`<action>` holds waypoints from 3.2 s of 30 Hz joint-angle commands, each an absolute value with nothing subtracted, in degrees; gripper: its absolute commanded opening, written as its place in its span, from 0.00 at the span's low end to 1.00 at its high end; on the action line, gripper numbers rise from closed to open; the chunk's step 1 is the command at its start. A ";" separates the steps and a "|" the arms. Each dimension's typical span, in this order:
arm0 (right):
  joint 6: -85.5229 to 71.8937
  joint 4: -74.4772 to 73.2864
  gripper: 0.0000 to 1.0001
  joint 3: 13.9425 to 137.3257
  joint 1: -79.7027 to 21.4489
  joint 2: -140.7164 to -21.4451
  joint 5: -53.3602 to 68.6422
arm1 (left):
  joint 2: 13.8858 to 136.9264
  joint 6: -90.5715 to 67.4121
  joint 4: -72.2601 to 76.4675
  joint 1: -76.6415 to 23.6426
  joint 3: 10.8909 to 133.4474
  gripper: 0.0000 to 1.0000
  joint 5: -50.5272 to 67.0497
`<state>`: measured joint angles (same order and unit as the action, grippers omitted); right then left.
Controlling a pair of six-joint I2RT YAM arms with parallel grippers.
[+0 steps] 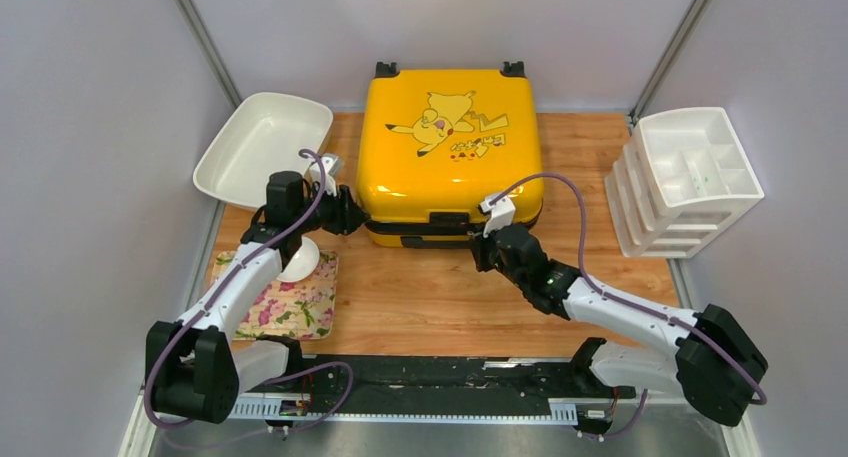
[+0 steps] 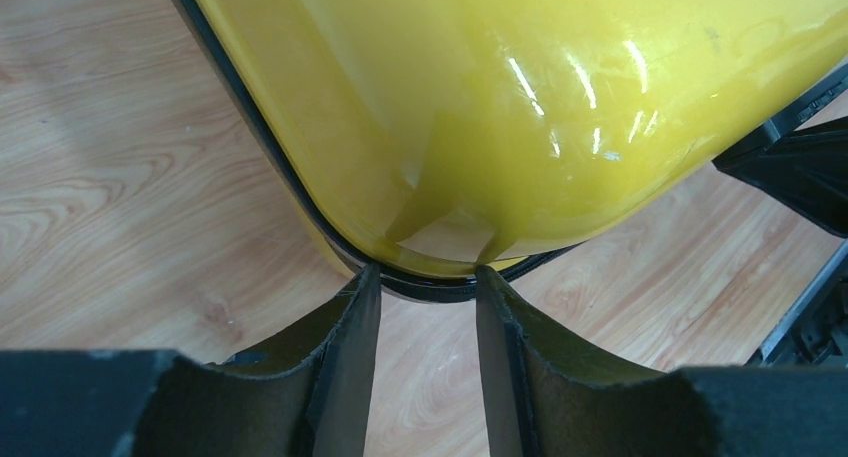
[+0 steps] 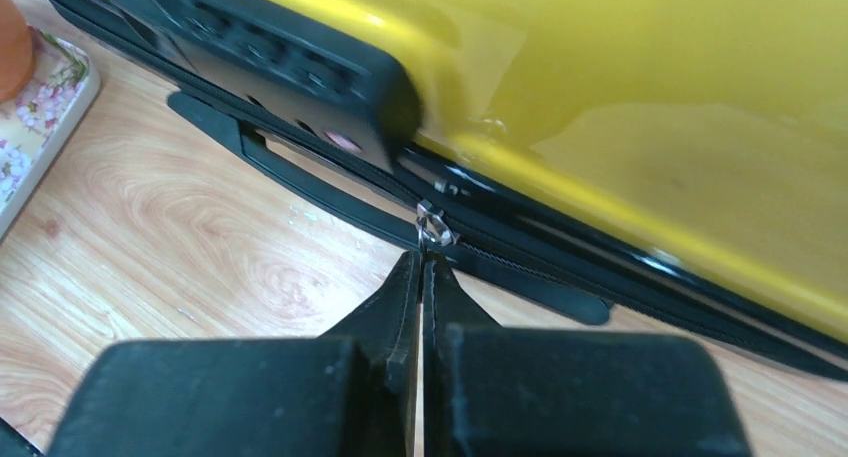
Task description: Open, take out, and arrange the luggage
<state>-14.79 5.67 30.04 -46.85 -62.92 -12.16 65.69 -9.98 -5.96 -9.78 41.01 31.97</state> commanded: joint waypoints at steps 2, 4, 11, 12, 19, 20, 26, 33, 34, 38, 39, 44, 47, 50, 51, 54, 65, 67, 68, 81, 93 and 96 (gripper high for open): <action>-15.21 11.42 0.00 37.35 -52.02 -66.35 -12.39 | 67.76 -14.14 -0.44 -14.23 38.59 0.44 32.69; -14.77 10.99 0.00 39.27 -52.90 -68.28 -12.65 | 68.03 -15.02 -0.35 -16.60 37.88 0.42 32.96; -15.12 10.02 0.00 40.61 -56.86 -70.40 -14.14 | 70.40 -19.76 4.56 -24.87 36.04 0.39 32.96; -15.20 9.76 0.00 40.43 -57.39 -70.31 -14.76 | 70.92 -20.65 5.18 -25.22 35.77 0.39 32.70; -14.50 8.53 0.00 42.71 -58.98 -72.94 -17.93 | 74.61 -29.52 9.31 -28.38 36.56 0.38 30.77; -14.85 8.61 0.00 43.24 -59.24 -74.34 -17.67 | 75.05 -29.97 9.93 -29.95 37.08 0.38 30.41; -16.52 9.32 0.00 47.63 -62.31 -77.78 -16.96 | 79.01 -33.04 11.60 -34.10 39.63 0.35 29.09; -17.85 7.82 0.00 51.85 -63.63 -80.77 -19.34 | 70.95 -32.79 9.94 -24.73 37.27 0.46 30.59; -17.67 7.82 0.00 52.20 -63.63 -81.03 -19.25 | 69.10 -28.95 6.63 -22.96 36.57 0.47 30.32; -19.77 6.60 0.00 53.87 -64.51 -82.35 -18.11 | 58.83 -21.71 0.26 -17.15 33.24 0.47 31.02; -20.12 6.33 0.00 54.31 -64.95 -82.88 -18.45 | 57.32 -21.97 -1.13 -15.92 32.09 0.47 31.37; -22.23 4.40 0.00 57.39 -68.02 -86.73 -23.62 | 55.28 -23.20 -0.80 -13.80 24.53 0.46 31.99; -23.99 3.52 0.00 60.11 -68.20 -89.55 -27.84 | 58.52 -23.64 3.68 -13.71 22.68 0.45 33.57; -25.13 3.43 0.00 63.10 -68.20 -91.66 -30.66 | 61.25 -25.22 7.90 -13.10 22.41 0.44 34.89; -25.57 3.51 0.00 64.67 -68.20 -92.98 -31.37 | 61.52 -26.01 9.30 -12.83 22.24 0.44 34.89; -26.80 4.13 0.00 66.79 -68.29 -95.87 -34.01 | 61.00 -26.63 9.84 -11.08 21.71 0.43 34.46; -25.05 7.12 0.00 71.64 -68.29 -101.43 -36.92 | 53.00 -22.42 0.70 -3.25 21.09 0.43 33.13; -24.53 8.43 0.17 71.19 -68.64 -100.81 -34.82 | 53.17 -21.36 1.31 -3.25 20.92 0.43 35.58; -22.43 9.66 0.25 70.23 -68.82 -100.55 -33.85 | 53.09 -21.53 2.10 -3.25 20.74 0.43 36.55; -9.06 1.33 0.56 61.09 -67.69 -77.21 -14.08 | 50.98 -17.68 16.77 -4.30 15.13 0.46 45.69; 8.86 -27.58 0.67 62.84 -37.30 -62.32 16.78 | 57.29 -0.18 38.13 -14.59 9.58 0.48 45.87; 12.21 -32.24 0.67 63.54 -31.40 -61.17 18.89 | 62.21 2.81 43.76 -14.94 10.98 0.49 46.67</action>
<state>3.51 -22.87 61.23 -36.80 -63.72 10.66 58.13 -4.19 30.57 -14.35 9.58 43.88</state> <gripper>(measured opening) 0.669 0.483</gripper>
